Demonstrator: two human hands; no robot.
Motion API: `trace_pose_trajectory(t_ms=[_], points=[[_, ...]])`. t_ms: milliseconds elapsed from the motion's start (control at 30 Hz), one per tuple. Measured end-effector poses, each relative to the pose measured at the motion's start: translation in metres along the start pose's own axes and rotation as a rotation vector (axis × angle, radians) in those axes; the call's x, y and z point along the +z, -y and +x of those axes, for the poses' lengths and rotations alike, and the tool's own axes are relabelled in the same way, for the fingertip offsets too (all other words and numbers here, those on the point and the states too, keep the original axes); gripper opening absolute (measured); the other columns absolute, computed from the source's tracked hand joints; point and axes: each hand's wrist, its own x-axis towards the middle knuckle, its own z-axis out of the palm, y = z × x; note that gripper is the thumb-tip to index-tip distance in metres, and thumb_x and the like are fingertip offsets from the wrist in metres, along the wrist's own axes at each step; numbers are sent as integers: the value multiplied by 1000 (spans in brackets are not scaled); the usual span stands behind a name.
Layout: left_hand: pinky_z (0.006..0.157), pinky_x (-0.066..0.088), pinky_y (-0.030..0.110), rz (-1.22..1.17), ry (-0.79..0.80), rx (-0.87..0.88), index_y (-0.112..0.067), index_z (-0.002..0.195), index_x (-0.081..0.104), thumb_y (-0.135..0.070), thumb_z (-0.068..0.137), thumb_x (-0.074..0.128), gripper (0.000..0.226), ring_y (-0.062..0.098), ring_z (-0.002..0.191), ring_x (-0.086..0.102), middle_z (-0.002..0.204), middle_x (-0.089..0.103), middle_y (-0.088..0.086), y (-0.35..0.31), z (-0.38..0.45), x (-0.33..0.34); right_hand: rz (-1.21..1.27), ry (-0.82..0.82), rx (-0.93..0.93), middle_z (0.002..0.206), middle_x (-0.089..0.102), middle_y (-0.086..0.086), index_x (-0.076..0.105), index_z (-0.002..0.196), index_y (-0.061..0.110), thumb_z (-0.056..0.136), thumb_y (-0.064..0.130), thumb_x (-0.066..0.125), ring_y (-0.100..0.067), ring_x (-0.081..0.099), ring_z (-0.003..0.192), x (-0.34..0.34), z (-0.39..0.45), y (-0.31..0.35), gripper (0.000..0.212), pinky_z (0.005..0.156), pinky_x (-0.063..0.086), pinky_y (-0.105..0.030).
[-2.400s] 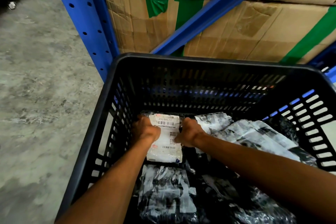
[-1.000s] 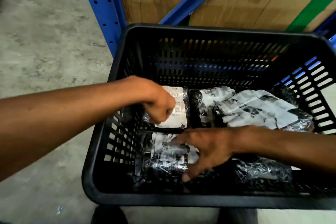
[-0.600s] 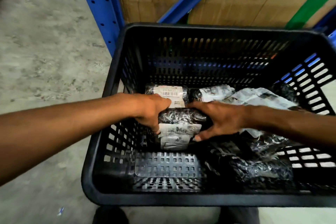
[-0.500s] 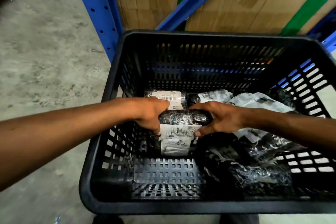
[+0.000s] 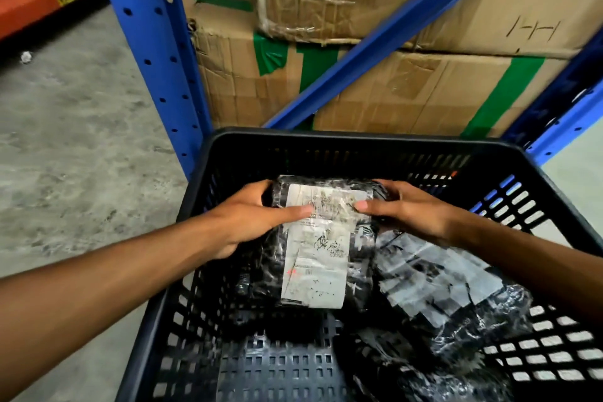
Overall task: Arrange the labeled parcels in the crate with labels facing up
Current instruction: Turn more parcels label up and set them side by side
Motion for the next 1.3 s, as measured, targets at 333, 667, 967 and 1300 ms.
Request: trace_pose_trajectory(t_ms=[333, 667, 967, 1300], points=[[103, 36, 31, -75, -217, -180, -13, 149, 28, -58, 73, 70, 98, 24, 135, 41, 151, 39, 5, 6, 12, 12, 164, 3, 81, 101, 73, 17, 52, 115, 39, 57, 63, 78, -2, 69, 95, 41, 6, -27, 68, 66, 59, -23], [104, 37, 35, 77, -270, -324, -7, 146, 30, -25, 88, 64, 70, 29, 136, 39, 149, 39, 13, 14, 49, 22, -43, -44, 145, 113, 68, -14, 55, 116, 7, 85, 52, 60, -26, 67, 97, 64, 45, -23, 55, 79, 59, -39], [113, 36, 36, 315, -245, -392, -4, 151, 20, -18, 88, 63, 78, 30, 140, 35, 155, 32, 14, 33, 65, 23, -257, -10, 242, 68, 57, -9, 49, 90, 4, 91, 46, 54, -18, 60, 44, 92, 69, -29, 43, 34, 46, -22], [113, 36, 37, 472, -172, -400, -5, 151, 24, -17, 91, 58, 71, 31, 140, 36, 157, 29, 15, 35, 67, 23, -359, 16, 176, 68, 58, -7, 51, 89, 5, 92, 51, 50, -16, 56, 49, 93, 69, -31, 46, 50, 48, -26]])
